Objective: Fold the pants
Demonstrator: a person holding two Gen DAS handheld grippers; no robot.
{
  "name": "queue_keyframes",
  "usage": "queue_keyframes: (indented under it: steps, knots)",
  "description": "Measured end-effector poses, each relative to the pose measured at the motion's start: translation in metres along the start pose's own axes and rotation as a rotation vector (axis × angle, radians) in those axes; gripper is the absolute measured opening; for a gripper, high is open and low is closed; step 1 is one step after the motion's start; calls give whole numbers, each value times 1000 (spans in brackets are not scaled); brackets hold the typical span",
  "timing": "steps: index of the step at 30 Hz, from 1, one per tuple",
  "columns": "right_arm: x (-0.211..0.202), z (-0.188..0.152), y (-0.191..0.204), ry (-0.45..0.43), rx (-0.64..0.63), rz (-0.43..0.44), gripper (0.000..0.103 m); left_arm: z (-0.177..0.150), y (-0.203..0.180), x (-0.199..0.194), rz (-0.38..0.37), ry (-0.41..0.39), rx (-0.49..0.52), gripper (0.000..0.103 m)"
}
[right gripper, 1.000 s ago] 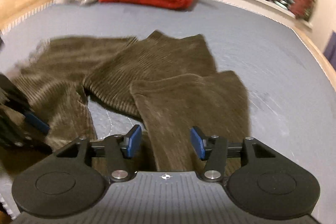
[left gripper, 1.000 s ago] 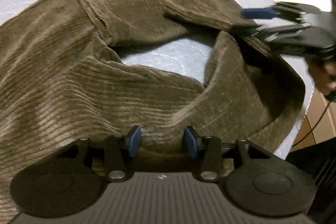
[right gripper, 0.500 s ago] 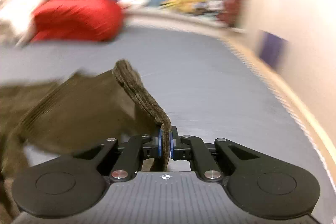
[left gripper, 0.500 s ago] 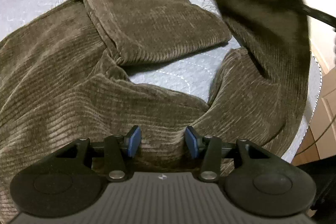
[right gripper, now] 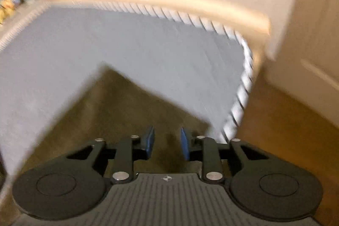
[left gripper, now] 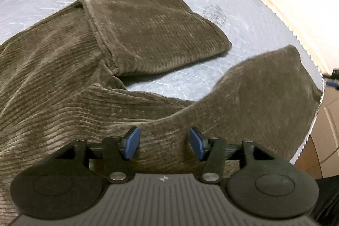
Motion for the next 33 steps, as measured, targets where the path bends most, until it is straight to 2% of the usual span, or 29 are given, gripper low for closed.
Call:
queue_keyframes:
  steps: [3, 5, 7, 9, 14, 15, 17, 18, 20, 22, 24, 26, 28, 30, 31, 33]
  knots:
    - [-10, 16, 41, -91, -69, 182, 43, 2, 11, -5, 13, -16, -32, 58]
    - [1, 16, 73, -90, -141, 239, 46, 4, 18, -7, 25, -22, -47, 58]
    - [13, 10, 101, -51, -174, 275, 48, 7, 24, -9, 33, -28, -59, 58]
    - [25, 1, 127, -23, -201, 277, 51, 10, 31, -11, 42, -34, -72, 58]
    - [52, -20, 173, 57, -267, 229, 73, 19, 54, -19, 73, -55, -104, 58]
    - [54, -24, 179, 54, -255, 223, 84, 19, 58, -20, 79, -56, -107, 58]
    - [58, -22, 189, 50, -268, 192, 87, 18, 65, -20, 93, -49, -97, 58]
    - [59, -22, 192, 40, -289, 157, 84, 17, 66, -19, 95, -48, -92, 58]
    - [62, -21, 196, -1, -329, 73, 64, 18, 68, -18, 94, -55, -81, 58]
    - [69, -20, 202, -37, -344, 1, 38, 23, 71, -17, 87, -91, -78, 58]
    - [73, -19, 203, -43, -335, -31, 25, 34, 69, -19, 64, -138, -67, 57]
    - [72, -19, 202, -46, -345, -35, 20, 45, 55, -18, 34, -172, 19, 57]
    - [72, -20, 201, -49, -357, -35, 13, 49, 37, -13, 6, -167, 124, 56]
    - [70, -19, 199, -46, -352, -33, 11, 46, 22, 3, 6, -107, 233, 50]
    - [69, -19, 197, -44, -340, -27, 10, 42, 20, 15, 27, -58, 278, 46]
    - [66, -15, 193, -43, -314, -13, 9, 32, 18, 32, 81, -1, 369, 47]
Point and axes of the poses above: each gripper's, at about its wrist camera, not at the fingertips, and x roughly the way its jaws point, y to its left, z to its top, the point moved 9 cm from there along x, roughly the way its jaws point, and after that the axes turned 11 degrees about -z, right-handed, at the moved point
